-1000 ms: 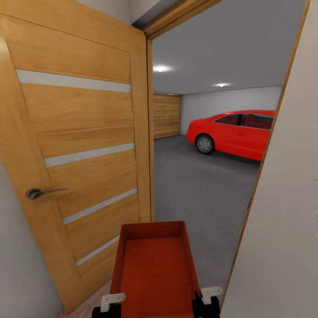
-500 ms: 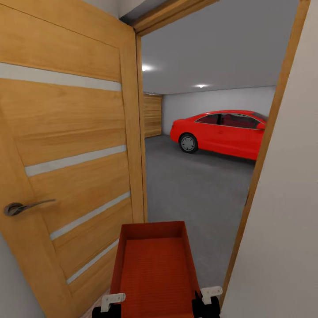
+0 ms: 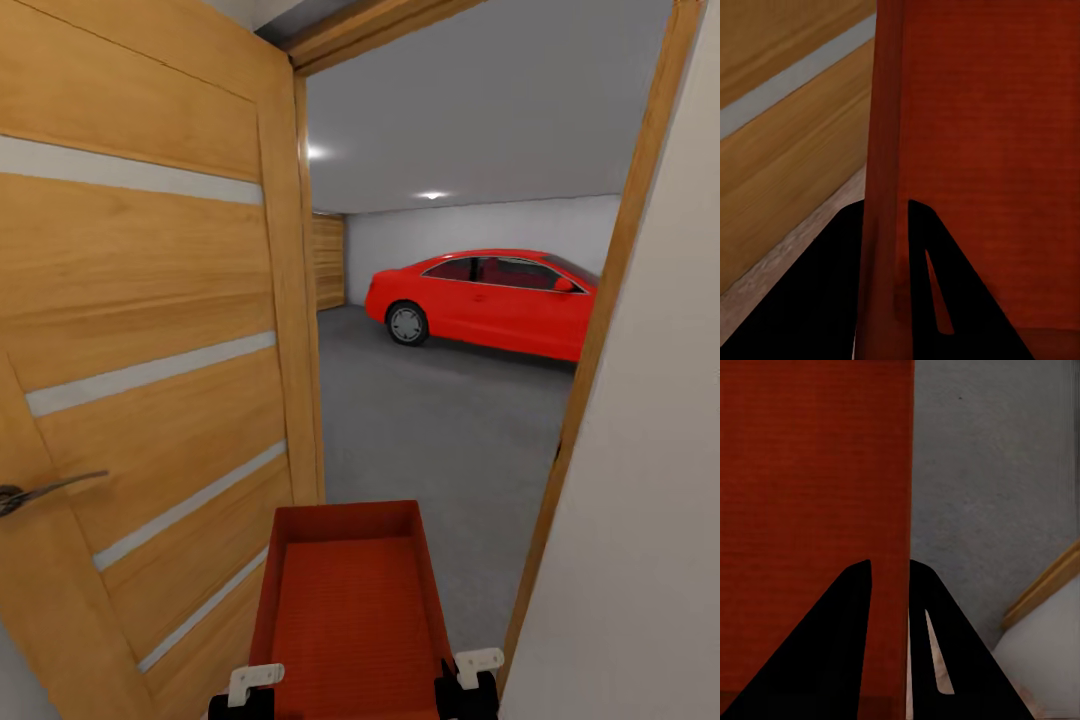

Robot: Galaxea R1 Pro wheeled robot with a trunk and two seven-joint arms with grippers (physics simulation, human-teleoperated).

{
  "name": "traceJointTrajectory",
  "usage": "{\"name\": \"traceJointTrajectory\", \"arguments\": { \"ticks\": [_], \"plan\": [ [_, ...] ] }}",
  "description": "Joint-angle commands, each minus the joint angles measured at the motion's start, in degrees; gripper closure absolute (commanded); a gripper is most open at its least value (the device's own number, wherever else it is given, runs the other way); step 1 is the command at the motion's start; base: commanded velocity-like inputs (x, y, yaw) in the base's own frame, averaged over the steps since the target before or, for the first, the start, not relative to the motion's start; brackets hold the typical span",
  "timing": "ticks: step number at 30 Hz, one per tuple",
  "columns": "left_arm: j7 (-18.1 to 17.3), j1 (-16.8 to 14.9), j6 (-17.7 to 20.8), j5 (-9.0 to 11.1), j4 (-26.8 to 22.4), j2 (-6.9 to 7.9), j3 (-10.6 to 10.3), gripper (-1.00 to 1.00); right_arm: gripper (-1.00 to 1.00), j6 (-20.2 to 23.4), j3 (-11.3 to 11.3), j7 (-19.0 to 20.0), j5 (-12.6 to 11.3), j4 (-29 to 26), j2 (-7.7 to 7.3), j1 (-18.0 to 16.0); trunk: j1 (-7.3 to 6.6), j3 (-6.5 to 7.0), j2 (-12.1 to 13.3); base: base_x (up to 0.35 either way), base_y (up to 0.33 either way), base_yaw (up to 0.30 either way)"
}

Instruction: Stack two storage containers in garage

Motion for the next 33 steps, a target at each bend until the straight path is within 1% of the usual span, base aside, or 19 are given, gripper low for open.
{"name": "traceJointTrajectory", "arguments": {
  "ticks": [1, 9, 13, 18, 26, 33],
  "plan": [
    [0.78, -0.02, -0.38, 0.92, 0.01, 0.56, -0.64, 1.0, 1.0, -0.04, 0.26, -0.64, 0.49, 0.09, -0.02, -0.1, 0.02, -0.08, -0.07, 0.103, 0.297, -0.251],
    [0.78, -0.02, -0.38, 0.77, 0.01, 0.51, -0.8, 1.0, 1.0, -0.03, 0.28, -0.64, 0.49, 0.09, -0.02, -0.1, 0.02, -0.08, -0.07, 0.197, 0.259, -0.263],
    [0.78, -0.02, -0.38, 0.76, 0.01, 0.53, -0.77, 1.0, 1.0, -0.06, 0.28, -0.64, 0.49, 0.09, -0.02, -0.1, 0.02, -0.08, -0.07, 0.201, 0.083, -0.095],
    [0.78, -0.02, -0.38, 0.82, 0.01, 0.55, -0.73, 1.0, 1.0, -0.03, 0.29, -0.64, 0.49, 0.09, -0.02, -0.1, 0.02, -0.08, -0.07, 0.045, 0.016, -0.074],
    [0.78, -0.02, -0.38, 0.83, 0.01, 0.55, -0.72, 1.0, 1.0, -0.02, 0.26, -0.64, 0.49, 0.09, -0.02, -0.1, 0.02, -0.08, -0.07, 0.009, 0.009, -0.26],
    [0.78, -0.02, -0.38, 0.83, 0.01, 0.55, -0.71, 1.0, 1.0, -0.05, 0.28, -0.64, 0.49, 0.09, -0.02, -0.09, 0.02, -0.08, -0.07, 0.114, 0.245, -0.256]
  ]
}}
